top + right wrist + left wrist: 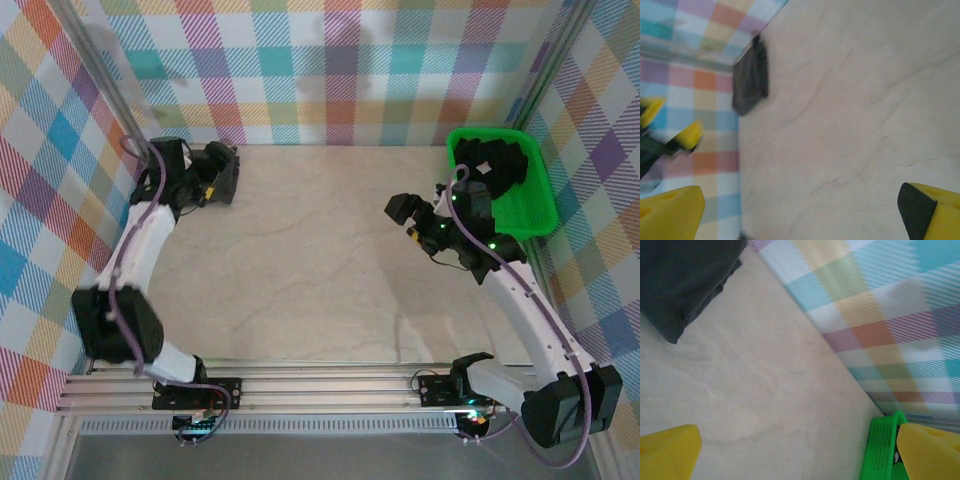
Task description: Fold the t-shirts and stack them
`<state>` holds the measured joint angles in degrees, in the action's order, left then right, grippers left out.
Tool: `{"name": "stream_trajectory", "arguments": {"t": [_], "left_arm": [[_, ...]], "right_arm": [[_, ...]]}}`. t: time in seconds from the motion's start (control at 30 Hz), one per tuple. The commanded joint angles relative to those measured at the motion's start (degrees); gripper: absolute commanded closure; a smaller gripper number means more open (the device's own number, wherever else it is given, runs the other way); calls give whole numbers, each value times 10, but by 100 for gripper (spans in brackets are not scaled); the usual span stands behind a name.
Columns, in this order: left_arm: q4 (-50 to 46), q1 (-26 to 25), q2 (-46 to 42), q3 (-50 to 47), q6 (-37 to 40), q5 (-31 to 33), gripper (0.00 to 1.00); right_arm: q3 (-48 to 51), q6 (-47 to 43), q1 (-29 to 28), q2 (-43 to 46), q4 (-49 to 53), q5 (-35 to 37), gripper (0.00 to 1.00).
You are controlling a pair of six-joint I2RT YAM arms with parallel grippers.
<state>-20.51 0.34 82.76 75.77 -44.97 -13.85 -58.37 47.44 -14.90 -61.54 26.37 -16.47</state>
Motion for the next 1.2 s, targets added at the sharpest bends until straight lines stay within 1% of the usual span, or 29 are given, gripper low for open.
{"name": "stream_trajectory", "arguments": {"t": [0.0,0.03,0.07,0.1,0.13,0.17,0.2,0.27,0.3,0.37,0.43,0.53,0.57,0.6,0.63,0.67,0.73,0.77,0.8,0.83,0.87,0.9,0.93,0.97,1.03,1.07,1.1,1.13,1.17], "left_arm": [[-142,-3,-100,-69,30,174,0],[-175,-14,-138,-94,24,259,0],[-198,-27,-173,-124,21,349,0],[-204,-33,-203,-157,20,403,0],[-182,-33,-236,-204,32,427,0],[-124,-33,-264,-262,86,426,0],[-75,-34,-286,-300,135,422,0],[-10,-37,-304,-374,242,406,0],[4,-37,-301,-393,279,402,0],[36,-37,-287,-420,325,405,0],[100,-36,-257,-447,345,397,0],[181,-35,-181,-463,329,398,0],[215,-33,-151,-469,322,396,0],[250,-33,-124,-471,316,395,0],[293,-31,-94,-475,314,390,0],[308,-28,-74,-460,318,385,0],[385,-23,-28,-454,321,373,0],[419,-17,-7,-451,311,356,0],[430,-11,10,-437,334,327,0],[464,-11,25,-436,364,309,0],[506,-9,32,-450,379,289,0],[521,-11,29,-460,386,280,0],[563,-16,21,-481,397,273,0],[611,-22,10,-516,406,271,0],[739,-34,6,-591,409,301,0],[791,-39,10,-613,415,298,0],[792,-43,15,-615,424,287,0],[816,-51,50,-606,438,286,0],[834,-62,91,-582,452,310,0]], "right_arm": [[-47,-40,6,12,127,203,0],[-41,-43,6,9,149,270,0],[-17,-59,6,13,143,324,0],[18,-90,6,23,112,361,0],[72,-128,6,42,49,400,0],[133,-159,6,64,-24,438,0],[181,-192,6,79,-92,460,0],[273,-298,6,87,-245,493,0],[293,-338,7,75,-281,501,0],[310,-398,15,27,-323,491,0],[317,-412,28,-26,-354,460,0],[338,-418,37,-96,-466,428,0],[332,-417,46,-122,-492,412,0],[315,-415,51,-140,-485,398,0],[308,-420,57,-161,-513,387,0],[304,-417,65,-177,-539,375,0],[281,-437,77,-203,-543,363,0],[283,-453,84,-214,-566,355,0],[290,-459,90,-219,-599,344,0],[293,-449,103,-223,-603,329,0],[310,-441,114,-225,-631,312,0],[333,-436,123,-227,-679,300,0],[355,-435,128,-227,-724,286,0],[367,-438,129,-216,-730,272,0],[403,-448,129,-218,-800,256,0],[415,-451,129,-221,-824,246,0],[423,-456,129,-238,-854,235,0],[428,-464,129,-269,-909,225,0],[422,-467,128,-273,-899,226,0]]}}
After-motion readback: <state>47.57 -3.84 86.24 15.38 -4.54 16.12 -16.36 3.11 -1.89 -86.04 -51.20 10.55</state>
